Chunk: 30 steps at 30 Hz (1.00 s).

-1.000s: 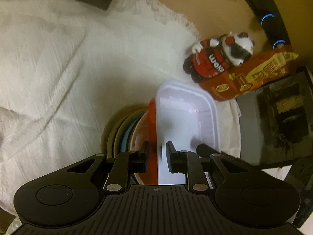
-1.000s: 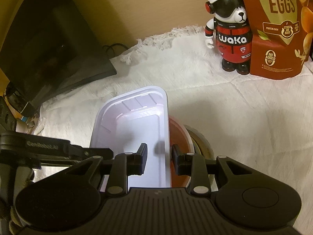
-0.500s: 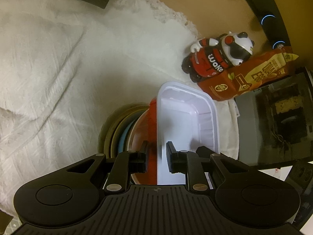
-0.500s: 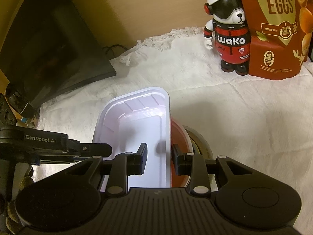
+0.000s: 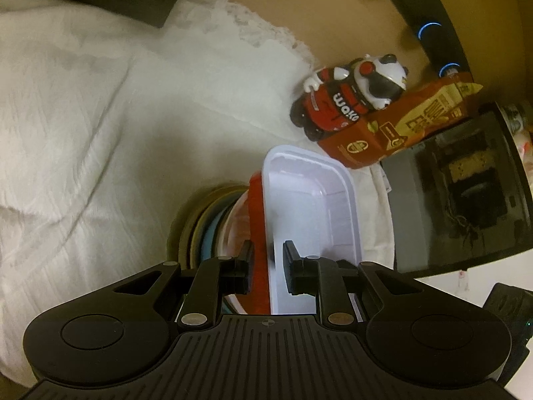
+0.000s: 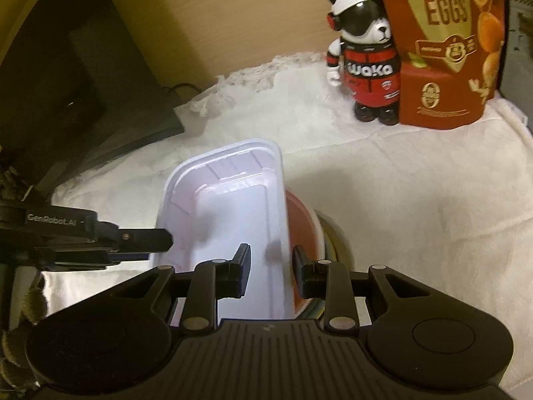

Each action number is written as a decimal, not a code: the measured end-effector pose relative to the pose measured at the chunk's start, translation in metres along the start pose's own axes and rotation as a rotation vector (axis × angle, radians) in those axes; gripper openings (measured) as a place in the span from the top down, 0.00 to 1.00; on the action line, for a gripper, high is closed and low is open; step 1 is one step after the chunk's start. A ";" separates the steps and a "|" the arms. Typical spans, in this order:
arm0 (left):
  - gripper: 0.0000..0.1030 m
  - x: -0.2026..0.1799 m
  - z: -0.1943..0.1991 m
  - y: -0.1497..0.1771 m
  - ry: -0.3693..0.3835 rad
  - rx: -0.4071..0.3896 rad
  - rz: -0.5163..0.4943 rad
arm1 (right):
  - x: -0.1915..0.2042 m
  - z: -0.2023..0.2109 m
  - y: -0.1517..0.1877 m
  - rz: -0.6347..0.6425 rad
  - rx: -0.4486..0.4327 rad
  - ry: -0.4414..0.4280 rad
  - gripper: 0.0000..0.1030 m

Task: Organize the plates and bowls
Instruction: 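Lower the tray onto the white bowl and open both grippers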

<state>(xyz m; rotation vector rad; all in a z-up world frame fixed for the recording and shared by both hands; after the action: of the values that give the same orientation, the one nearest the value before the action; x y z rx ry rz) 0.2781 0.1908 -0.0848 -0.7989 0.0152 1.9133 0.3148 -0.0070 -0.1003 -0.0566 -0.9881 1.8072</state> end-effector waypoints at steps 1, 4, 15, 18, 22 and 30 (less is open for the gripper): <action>0.80 0.000 0.001 -0.001 0.000 -0.004 0.001 | -0.002 0.000 -0.001 -0.005 -0.010 0.006 0.73; 0.80 0.001 0.008 -0.004 -0.010 -0.028 0.011 | 0.001 0.005 -0.007 -0.011 -0.039 -0.016 0.73; 0.80 -0.003 0.041 0.024 -0.093 -0.219 0.016 | -0.003 0.044 0.001 0.094 -0.133 -0.038 0.70; 0.79 -0.011 0.048 0.051 -0.129 -0.275 -0.001 | -0.009 0.061 0.011 0.101 -0.139 -0.060 0.68; 0.80 -0.029 0.048 0.093 -0.196 -0.333 -0.061 | -0.016 0.079 0.035 0.117 -0.132 -0.081 0.58; 0.85 -0.079 0.061 0.189 -0.346 -0.528 -0.230 | -0.023 0.129 0.095 0.242 -0.147 -0.058 0.44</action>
<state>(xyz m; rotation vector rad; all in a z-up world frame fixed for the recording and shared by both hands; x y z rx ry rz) 0.1133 0.0573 -0.0569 -0.7567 -0.7878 1.8265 0.1947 -0.1142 -0.0848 -0.2251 -1.1964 1.9603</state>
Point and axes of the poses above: each gripper's, at about its wrist camera, not at the fingertips, and z roughly against the way its jaws point, x to its left, y to its underside, the point moved 10 cm from there along -z, roughly the way its jaws point, and after that the axes turned 7 degrees about -y, right-handed, at the moved point
